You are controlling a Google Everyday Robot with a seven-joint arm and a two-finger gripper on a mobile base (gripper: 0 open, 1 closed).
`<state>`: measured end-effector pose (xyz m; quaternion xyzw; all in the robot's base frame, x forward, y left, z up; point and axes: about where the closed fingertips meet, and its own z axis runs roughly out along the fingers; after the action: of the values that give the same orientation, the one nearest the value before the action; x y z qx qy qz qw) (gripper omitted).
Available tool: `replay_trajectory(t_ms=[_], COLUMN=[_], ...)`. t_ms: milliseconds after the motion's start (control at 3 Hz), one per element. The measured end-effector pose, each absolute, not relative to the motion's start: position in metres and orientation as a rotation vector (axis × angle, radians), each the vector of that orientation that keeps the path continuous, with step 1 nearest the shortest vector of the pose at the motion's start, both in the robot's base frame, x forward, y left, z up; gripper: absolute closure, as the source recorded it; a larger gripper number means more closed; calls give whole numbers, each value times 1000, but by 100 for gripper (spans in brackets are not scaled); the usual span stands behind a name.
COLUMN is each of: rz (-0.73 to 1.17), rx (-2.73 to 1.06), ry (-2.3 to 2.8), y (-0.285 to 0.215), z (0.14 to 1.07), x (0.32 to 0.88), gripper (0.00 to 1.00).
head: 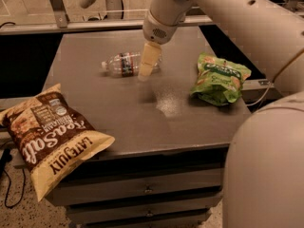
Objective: Knock water bottle over
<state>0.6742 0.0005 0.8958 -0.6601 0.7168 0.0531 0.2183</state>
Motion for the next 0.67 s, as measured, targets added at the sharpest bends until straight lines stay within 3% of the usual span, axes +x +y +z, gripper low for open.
replay_trajectory(t_ms=[667], rz=[199], rx=[-1389], ry=[1836], y=[-107], z=[926], x=[698], gripper=[0])
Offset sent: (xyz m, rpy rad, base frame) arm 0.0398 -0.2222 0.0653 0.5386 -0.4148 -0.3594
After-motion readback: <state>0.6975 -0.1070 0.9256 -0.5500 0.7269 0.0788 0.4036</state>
